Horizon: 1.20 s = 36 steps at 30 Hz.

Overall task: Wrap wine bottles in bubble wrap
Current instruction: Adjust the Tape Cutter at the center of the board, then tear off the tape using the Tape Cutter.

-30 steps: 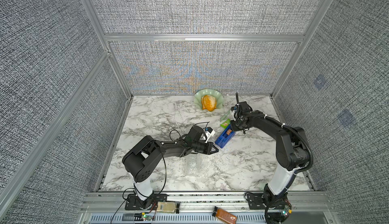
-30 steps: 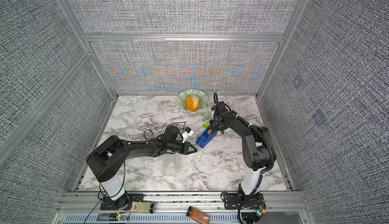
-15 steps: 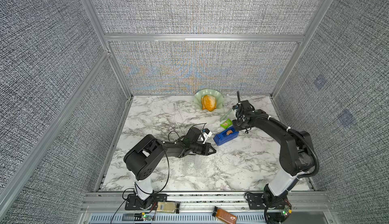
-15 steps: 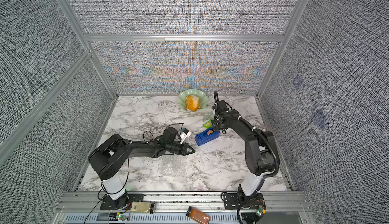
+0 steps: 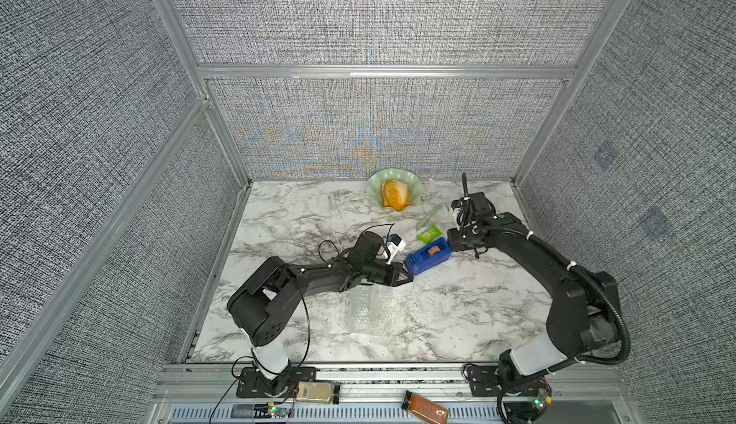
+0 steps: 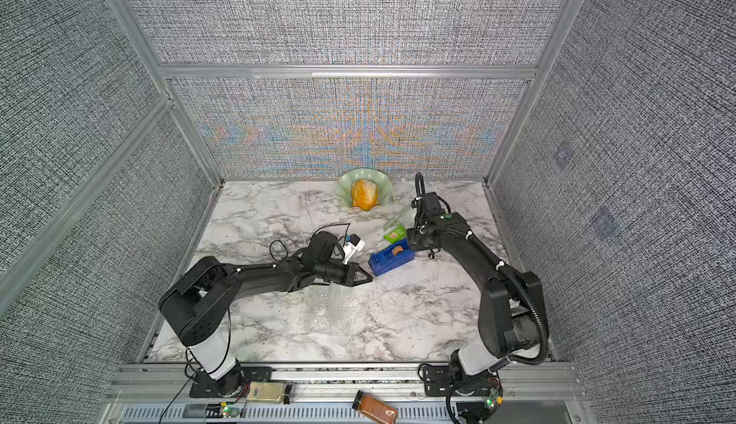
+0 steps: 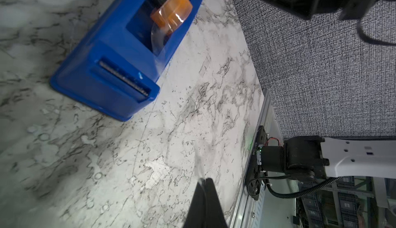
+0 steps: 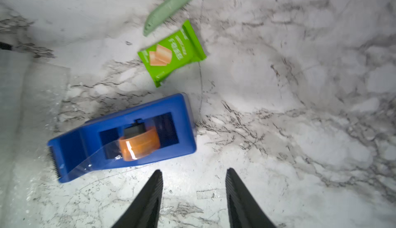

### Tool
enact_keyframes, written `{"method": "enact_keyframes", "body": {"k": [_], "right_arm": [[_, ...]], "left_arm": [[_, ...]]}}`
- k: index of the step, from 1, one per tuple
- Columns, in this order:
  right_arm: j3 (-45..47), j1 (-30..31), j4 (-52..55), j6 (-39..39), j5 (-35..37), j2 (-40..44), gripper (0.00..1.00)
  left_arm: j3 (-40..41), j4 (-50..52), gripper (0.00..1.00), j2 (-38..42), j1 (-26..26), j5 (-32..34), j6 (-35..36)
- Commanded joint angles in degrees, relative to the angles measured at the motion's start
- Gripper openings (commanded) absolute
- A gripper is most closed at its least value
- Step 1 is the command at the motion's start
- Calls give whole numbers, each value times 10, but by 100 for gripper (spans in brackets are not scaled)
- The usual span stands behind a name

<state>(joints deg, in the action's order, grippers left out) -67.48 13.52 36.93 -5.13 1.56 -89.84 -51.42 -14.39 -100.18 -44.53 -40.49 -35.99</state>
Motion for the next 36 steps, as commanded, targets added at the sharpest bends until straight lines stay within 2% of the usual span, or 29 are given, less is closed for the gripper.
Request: {"method": "enact_keyframes", "body": {"k": [1,7,15,19,24,30,36], "right_arm": [[15,-24,-28,-60,-52,-9,48],[15,-38,-73,-81,-114,-40,48],[8,-38,-86,-83,-126,-86,47],[3,-35,-79,-65,-124,-108,32],[-15,-20,-40,-18,-55,-122,14],[-49,5,4,52,31,-138,1],[-75,36,30,139,99,-165,0]], "left_arm": [[-13,50,0,2,2,-5,33],[-26,61,0,-6,7,-12,36],[-49,89,0,-9,17,-17,47],[-62,98,0,-13,25,-24,48],[-83,123,0,-23,34,-39,53],[-83,134,0,-18,41,-58,55],[-78,163,0,-12,52,-62,72]]}}
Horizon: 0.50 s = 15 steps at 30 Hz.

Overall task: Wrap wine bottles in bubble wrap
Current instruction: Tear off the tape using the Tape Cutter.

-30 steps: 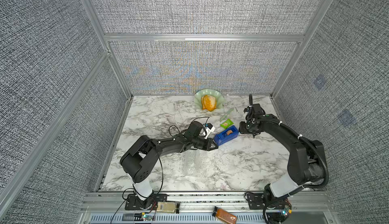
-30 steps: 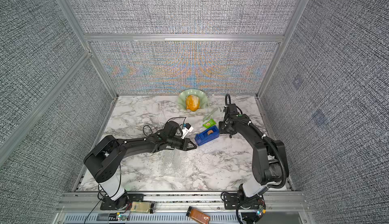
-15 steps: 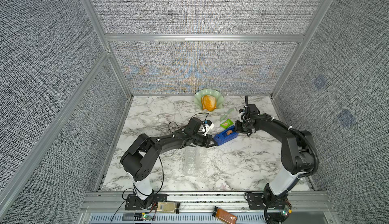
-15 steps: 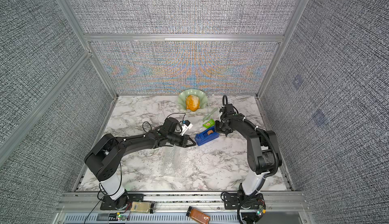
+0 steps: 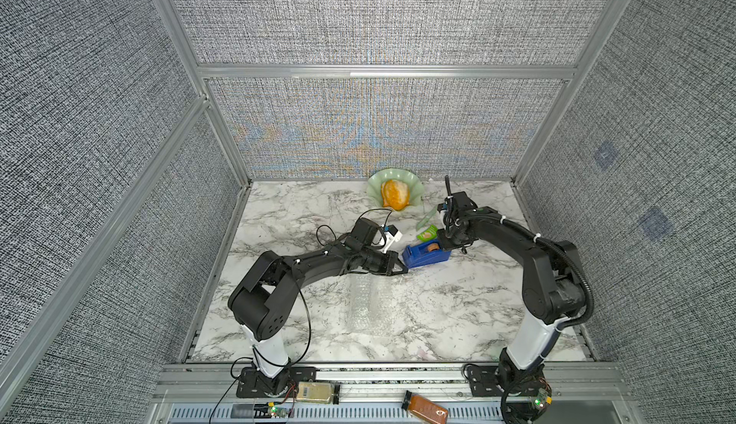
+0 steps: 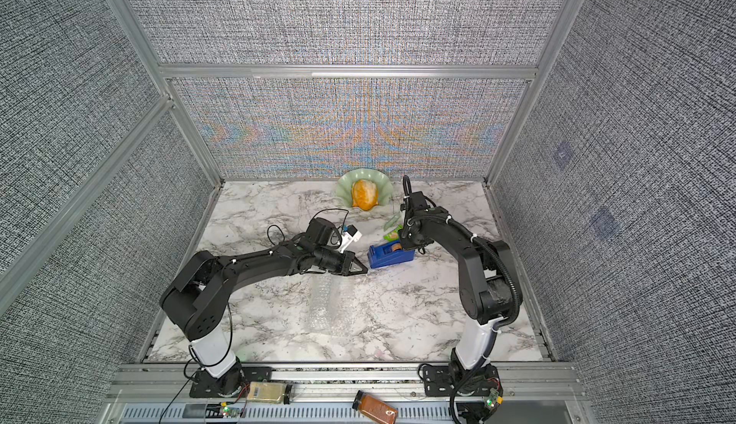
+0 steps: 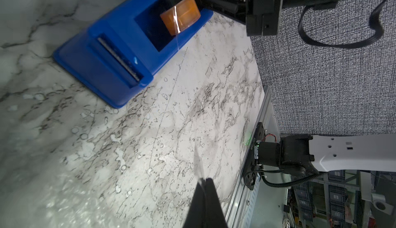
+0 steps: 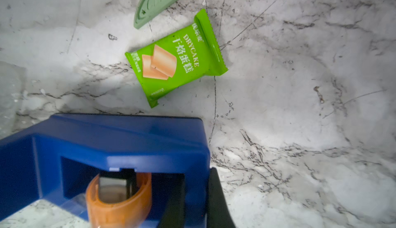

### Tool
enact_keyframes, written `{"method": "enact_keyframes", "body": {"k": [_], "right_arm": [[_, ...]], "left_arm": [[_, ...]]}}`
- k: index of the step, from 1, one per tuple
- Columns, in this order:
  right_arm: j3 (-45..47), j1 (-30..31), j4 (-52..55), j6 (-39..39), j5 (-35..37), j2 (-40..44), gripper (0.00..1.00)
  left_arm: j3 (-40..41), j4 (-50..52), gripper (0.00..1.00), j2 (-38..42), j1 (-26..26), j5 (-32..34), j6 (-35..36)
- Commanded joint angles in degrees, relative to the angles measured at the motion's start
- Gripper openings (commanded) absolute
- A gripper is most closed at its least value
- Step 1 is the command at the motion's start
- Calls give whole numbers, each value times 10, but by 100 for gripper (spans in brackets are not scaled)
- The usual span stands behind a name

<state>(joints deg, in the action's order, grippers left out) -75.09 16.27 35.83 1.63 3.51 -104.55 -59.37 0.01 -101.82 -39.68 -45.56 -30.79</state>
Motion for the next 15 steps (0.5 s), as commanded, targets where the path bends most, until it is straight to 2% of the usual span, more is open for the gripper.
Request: {"method": "enact_keyframes", "body": {"k": [1,15], "right_arm": [[-2,14,44,82,89,-22,0],[35,69,3,224,130,3,0]], "left_arm": [[3,21,0,5,5,-12,20],[17,46,0,-14,24,-3,12]]}}
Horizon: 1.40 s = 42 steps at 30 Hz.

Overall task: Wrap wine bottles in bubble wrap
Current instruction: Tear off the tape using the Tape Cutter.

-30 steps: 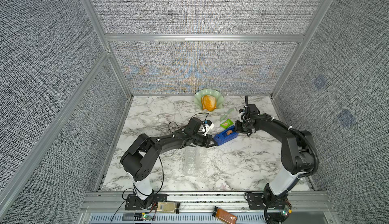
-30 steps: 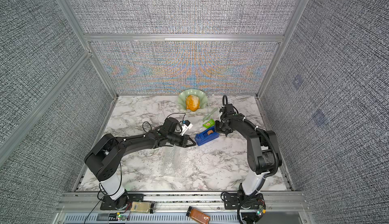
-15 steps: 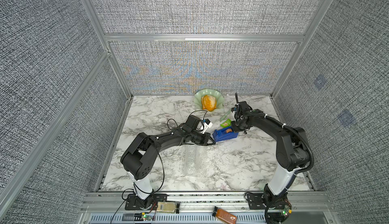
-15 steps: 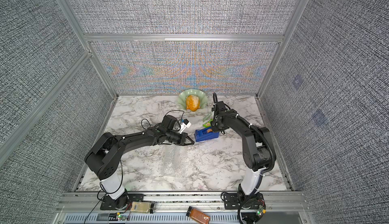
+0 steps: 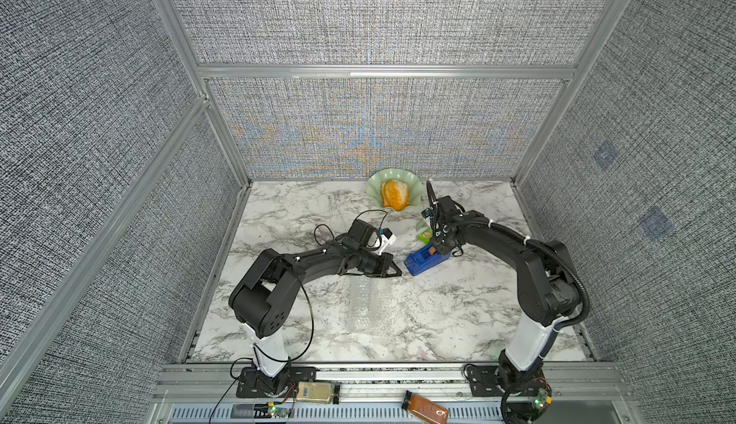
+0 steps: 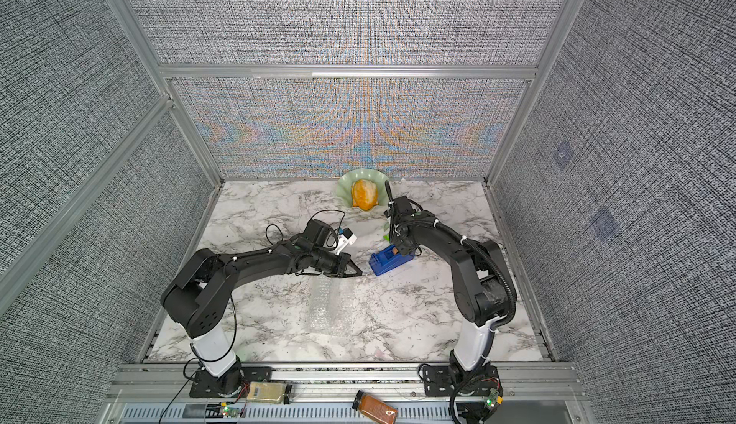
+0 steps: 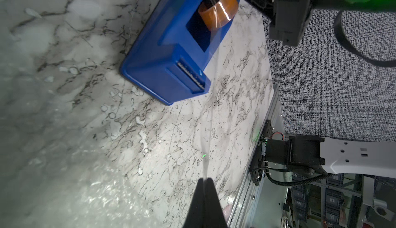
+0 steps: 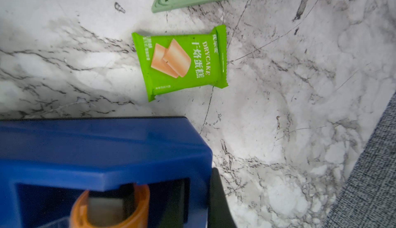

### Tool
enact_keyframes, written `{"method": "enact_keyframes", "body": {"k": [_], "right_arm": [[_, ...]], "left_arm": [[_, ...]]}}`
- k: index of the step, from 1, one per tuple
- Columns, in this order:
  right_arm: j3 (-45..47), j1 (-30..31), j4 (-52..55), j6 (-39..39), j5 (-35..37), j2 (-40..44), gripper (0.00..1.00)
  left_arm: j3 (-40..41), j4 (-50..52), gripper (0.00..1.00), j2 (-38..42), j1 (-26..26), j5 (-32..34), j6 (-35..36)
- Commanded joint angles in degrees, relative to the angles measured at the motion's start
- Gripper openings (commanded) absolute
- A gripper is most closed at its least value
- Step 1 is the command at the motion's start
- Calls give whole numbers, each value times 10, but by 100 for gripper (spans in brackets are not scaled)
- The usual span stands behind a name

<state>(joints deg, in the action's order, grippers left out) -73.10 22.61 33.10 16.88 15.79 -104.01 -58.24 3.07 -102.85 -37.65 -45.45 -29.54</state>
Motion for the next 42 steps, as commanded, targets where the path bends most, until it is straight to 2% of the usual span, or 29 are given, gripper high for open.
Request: {"method": "enact_keyframes", "body": {"k": [1,12,16,18,21,25,28,33,36,42], "right_arm": [[21,9,22,79,8,2,0],[37,19,-9,95,-2,37,0],[34,17,-8,68,-33,73,30],[33,17,-7,57,-48,94,37],[28,16,3,44,-56,116,40],[13,16,32,6,-72,142,41],[11,17,40,-63,-159,161,40],[58,22,-19,-187,-292,159,29],[81,33,-45,-219,-323,142,27],[101,55,-60,-238,-321,122,28]], "left_arm": [[10,10,0,-4,5,-6,-3],[52,-31,0,-13,6,-9,-50],[63,-45,0,-8,6,-8,-64],[63,-45,0,-6,6,-5,-65],[59,-39,0,-8,6,0,-64],[45,-14,0,-13,6,10,-58],[32,17,0,-17,6,22,-52],[10,57,0,-25,5,43,-53],[0,73,0,-31,0,53,-58],[-13,89,0,-50,-15,68,-71]]}}
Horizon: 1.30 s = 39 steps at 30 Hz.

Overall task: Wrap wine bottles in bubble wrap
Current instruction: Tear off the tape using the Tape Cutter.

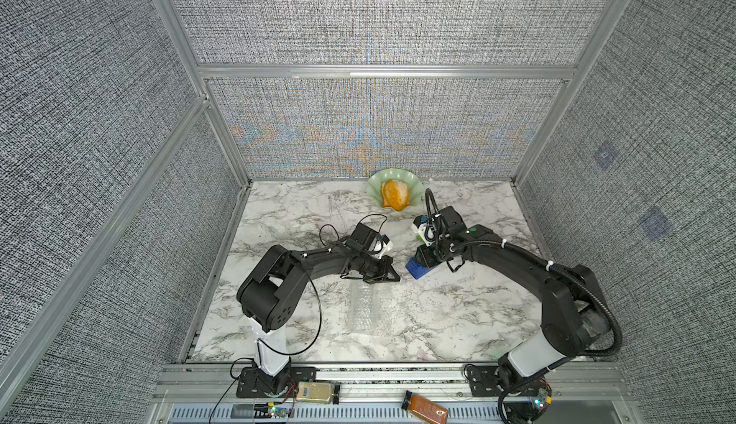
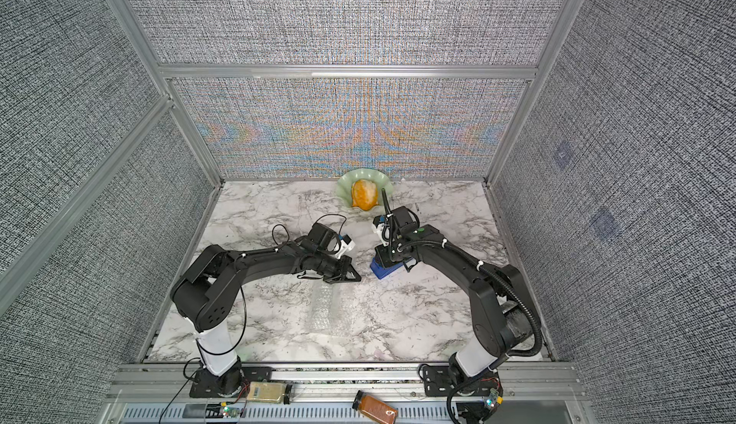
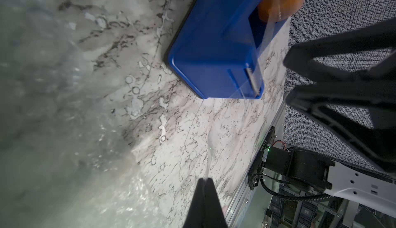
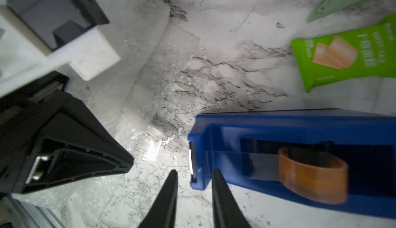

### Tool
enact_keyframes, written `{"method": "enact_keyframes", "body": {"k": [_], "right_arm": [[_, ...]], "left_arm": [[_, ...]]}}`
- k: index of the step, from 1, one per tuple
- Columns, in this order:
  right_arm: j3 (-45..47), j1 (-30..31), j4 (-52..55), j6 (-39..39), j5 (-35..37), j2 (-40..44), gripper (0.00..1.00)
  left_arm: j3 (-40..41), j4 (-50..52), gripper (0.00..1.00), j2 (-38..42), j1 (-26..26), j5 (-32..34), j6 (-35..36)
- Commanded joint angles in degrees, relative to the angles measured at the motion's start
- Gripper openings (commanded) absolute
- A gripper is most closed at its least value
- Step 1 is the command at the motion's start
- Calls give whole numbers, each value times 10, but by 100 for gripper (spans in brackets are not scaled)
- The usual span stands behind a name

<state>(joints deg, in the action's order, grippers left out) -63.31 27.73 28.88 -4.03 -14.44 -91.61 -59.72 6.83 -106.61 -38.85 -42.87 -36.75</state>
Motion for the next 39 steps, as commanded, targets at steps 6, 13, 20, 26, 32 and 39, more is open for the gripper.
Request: {"method": "enact_keyframes", "body": {"k": [6,13,20,26,32,39], "right_arm": [[4,6,-18,-32,28,-24,26],[-13,6,-6,-34,39,-67,22],[-6,5,-6,-32,47,-66,22],[-9,-4,-5,-41,48,-66,22],[-10,-5,-2,-47,42,-41,30],[-19,-4,10,-48,39,-7,33]], "left_arm": [[-6,63,0,-20,-15,49,-16],[-12,77,0,-40,-31,53,-27],[-4,82,0,-47,-42,60,-42],[-1,76,0,-47,-56,61,-50],[-3,66,0,-24,-60,79,-58],[-22,61,0,13,-59,97,-38]]}}
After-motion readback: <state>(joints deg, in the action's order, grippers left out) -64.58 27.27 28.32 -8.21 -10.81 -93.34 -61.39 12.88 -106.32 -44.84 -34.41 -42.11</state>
